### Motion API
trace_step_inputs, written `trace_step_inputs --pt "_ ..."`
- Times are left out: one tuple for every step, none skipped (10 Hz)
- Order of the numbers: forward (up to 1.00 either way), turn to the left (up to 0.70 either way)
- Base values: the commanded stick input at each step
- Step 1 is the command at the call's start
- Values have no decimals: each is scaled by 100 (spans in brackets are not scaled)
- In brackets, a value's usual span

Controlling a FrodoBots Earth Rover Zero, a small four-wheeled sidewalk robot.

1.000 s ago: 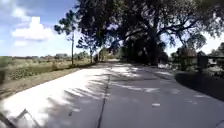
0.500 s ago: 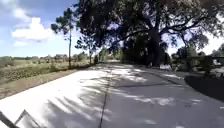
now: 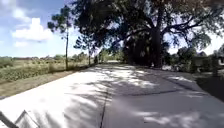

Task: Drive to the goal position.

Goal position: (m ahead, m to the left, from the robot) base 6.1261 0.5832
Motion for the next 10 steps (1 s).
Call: trace_step_inputs --pt "83 0" --pt "83 0" --pt "83 0" --pt "83 0" --pt "83 0" --pt "83 0" --pt "83 0" --pt "83 0" --pt "83 0" --pt "83 0"
